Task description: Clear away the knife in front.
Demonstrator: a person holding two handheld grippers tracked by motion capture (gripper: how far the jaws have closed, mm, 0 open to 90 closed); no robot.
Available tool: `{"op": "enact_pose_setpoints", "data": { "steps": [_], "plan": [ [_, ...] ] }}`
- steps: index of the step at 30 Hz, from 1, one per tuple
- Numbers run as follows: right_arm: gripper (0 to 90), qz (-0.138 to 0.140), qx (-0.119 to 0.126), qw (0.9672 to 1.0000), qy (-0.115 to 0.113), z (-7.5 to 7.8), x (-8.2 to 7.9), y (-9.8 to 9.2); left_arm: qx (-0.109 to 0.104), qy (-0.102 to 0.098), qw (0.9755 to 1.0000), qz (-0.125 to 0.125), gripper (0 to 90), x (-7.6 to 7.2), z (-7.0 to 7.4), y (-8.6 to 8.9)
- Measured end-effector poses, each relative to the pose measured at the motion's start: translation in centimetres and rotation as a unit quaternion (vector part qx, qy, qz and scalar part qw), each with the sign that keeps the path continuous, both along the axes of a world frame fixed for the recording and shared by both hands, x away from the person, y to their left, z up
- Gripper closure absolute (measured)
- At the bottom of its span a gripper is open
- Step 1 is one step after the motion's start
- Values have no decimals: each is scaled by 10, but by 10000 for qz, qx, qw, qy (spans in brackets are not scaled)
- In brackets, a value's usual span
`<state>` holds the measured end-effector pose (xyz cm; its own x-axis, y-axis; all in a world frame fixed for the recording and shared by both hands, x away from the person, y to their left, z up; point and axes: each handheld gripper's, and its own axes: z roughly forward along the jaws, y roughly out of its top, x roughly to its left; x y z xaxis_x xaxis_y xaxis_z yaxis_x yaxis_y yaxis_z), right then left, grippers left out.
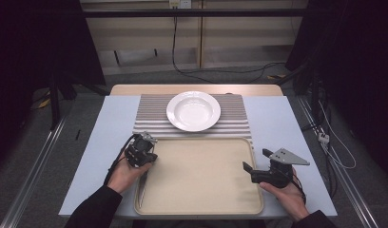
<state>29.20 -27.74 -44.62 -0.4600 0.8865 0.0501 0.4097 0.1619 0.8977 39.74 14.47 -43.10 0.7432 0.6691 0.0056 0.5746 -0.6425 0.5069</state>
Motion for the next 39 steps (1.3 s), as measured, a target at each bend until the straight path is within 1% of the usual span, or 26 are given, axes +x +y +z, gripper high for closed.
{"op": "enact_pose_setpoints", "data": {
  "steps": [2, 4, 6, 8, 11, 13, 14, 17, 20, 21, 22, 24, 26, 27, 28, 29, 30, 32, 34, 35, 37, 38, 39],
  "plan": [
    [87, 3, 6, 10000, 0, 0, 0, 0, 34, -31, 10000, -2, 900, -1, 0, 0],
    [87, 3, 4, 10000, 2, 0, 0, 0, 4, -53, 10000, 3, 900, -2, -1, 1],
    [87, 2, 5, 10000, 2, 0, 0, 0, 25, -57, 10000, 3, 900, -3, 0, 2],
    [87, 3, 6, 10000, 4, 0, 0, 0, -9, -90, 10000, 31, 900, -4, -1, 2],
    [87, -1, 7, 10000, 3, 0, 0, 0, -57, -83, 9999, 23, 896, -5, -1, 3],
    [87, -3, 4, 10000, 4, 0, 0, 0, -67, -85, 9999, -22, 861, -6, -1, 3],
    [87, 6, 7, 10000, 4, 0, 0, 0, -78, -130, 9999, -36, 835, -7, 0, 2],
    [87, 3, 5, 10000, 4, 0, 0, 0, -183, -212, 9996, 3, 810, -8, 2, 2],
    [87, 3, 10, 10000, 2, 0, 0, 0, -364, -320, 9988, -62, 689, -9, 5, 3],
    [87, 3, 7, 10000, 0, 0, 0, 0, -422, -399, 9983, -21, 648, -10, 7, 3],
    [87, 1, 12, 10000, 3, 0, 0, 0, -434, -461, 9980, -5, 595, -11, 8, 4],
    [87, 5, 12, 10000, 3, 0, 0, 0, -464, -586, 9971, 134, 480, -13, 11, 4],
    [87, 3, 9, 10000, 1, 0, 0, 0, -535, -612, 9964, 230, 355, -14, 13, 7],
    [87, 3, 11, 10000, 6, 0, 0, 0, -578, -610, 9961, 277, 307, -15, 14, 8],
    [87, 3, 11, 10000, 1, 0, 0, 0, -582, -654, 9956, 344, 270, -16, 15, 9],
    [87, 1, 7, 10000, 1, 0, 0, 0, -674, -688, 9944, 427, 240, -17, 16, 10],
    [87, 4, 9, 10000, 4, 0, 0, 0, -704, -731, 9939, 427, 203, -17, 17, 11],
    [87, 9, 3, 10000, 5, 0, 0, 0, -799, -704, 9928, 543, 144, -19, 20, 13],
    [87, 9, 4, 10000, 4, 0, 0, 0, -872, -648, 9928, 511, 74, -21, 23, 14],
    [87, 8, 1, 10000, 3, 0, 0, 0, -900, -665, 9926, 475, 66, -22, 24, 15],
    [87, 9, 4, 10000, 4, 0, 0, 0, -966, -756, 9911, 517, 66, -27, 27, 15],
    [87, 10, 3, 10000, 3, 0, 0, 0, -965, -854, 9904, 490, 67, -30, 28, 16],
    [87, 9, 5, 10000, 4, 0, 0, 0, -1017, -878, 9898, 478, 66, -32, 29, 17]
  ]
}}
